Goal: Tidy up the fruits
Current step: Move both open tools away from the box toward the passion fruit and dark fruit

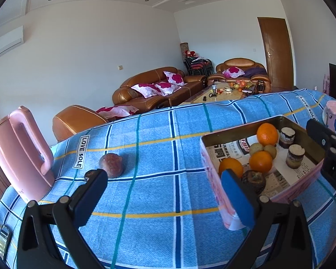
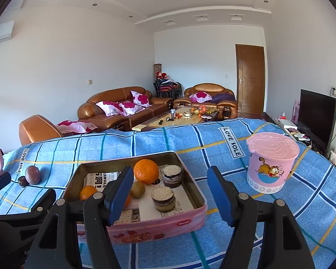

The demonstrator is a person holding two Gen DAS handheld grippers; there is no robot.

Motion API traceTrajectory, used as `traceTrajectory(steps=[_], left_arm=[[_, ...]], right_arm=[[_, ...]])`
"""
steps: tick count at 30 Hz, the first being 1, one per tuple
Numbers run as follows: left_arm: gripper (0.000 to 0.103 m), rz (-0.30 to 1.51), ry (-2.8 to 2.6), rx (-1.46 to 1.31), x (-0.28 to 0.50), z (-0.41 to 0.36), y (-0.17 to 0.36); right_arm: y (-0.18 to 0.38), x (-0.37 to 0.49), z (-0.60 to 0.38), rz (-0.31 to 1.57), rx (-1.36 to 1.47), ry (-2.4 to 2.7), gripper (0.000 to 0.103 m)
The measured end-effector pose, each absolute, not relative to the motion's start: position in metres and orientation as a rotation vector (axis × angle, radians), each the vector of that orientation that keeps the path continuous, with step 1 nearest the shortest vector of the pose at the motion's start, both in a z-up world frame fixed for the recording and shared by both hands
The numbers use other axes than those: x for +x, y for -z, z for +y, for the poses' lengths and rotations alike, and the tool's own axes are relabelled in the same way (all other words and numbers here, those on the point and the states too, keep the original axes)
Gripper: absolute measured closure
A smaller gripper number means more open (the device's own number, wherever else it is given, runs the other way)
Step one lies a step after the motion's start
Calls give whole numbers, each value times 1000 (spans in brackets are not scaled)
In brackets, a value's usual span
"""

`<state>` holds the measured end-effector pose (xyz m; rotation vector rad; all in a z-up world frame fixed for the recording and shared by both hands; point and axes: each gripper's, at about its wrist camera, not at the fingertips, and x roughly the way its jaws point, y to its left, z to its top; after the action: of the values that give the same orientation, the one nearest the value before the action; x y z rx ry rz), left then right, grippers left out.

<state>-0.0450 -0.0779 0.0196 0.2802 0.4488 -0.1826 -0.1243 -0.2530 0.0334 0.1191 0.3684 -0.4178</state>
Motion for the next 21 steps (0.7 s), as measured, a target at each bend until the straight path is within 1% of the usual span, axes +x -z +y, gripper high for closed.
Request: traceTrajectory(steps=[21], left_arm=[[0, 498, 30, 256, 7, 6, -18]], right_arm=[[-31, -76, -167, 401, 134, 256, 33]])
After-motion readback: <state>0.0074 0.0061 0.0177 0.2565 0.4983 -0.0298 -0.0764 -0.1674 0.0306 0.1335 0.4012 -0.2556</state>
